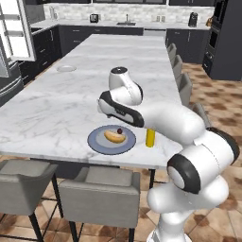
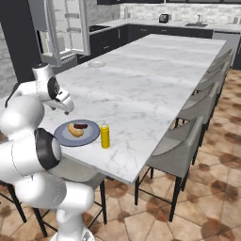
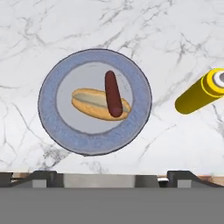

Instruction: Move the hot dog bun to the plate on the dining table and place the condiment next to that plate. Then navigate to the fridge and take the sausage and place it on the plate as well.

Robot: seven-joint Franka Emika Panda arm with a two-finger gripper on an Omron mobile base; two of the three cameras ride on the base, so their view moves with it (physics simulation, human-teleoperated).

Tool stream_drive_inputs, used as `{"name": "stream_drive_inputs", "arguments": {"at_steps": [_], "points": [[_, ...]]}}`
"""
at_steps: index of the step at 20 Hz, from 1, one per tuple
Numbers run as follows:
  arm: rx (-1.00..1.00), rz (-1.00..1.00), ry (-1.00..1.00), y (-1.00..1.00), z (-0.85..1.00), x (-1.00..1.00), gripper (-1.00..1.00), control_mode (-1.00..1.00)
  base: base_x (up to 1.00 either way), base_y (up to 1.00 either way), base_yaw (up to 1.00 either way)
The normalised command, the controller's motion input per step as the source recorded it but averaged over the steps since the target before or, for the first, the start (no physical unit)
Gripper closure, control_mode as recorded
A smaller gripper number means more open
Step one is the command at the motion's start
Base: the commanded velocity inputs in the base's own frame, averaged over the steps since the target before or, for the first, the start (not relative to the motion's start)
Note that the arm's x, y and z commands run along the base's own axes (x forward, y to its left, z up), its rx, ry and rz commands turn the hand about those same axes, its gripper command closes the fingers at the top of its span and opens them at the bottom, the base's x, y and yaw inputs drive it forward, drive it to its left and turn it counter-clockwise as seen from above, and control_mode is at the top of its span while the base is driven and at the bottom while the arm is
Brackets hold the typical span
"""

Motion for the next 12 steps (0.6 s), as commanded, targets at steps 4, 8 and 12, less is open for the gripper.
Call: {"name": "stream_drive_inputs", "arguments": {"at_steps": [4,8,12], "points": [[0.11,-0.07,0.00,0.00,0.39,-0.70,-1.00,-1.00,0.00,0.00,0.00],[0.03,-0.06,-0.07,-0.05,0.31,-0.74,-1.00,-1.00,0.00,0.00,0.00],[0.00,0.00,-0.34,-0.27,0.11,-0.71,-1.00,-1.00,0.00,0.00,0.00]]}}
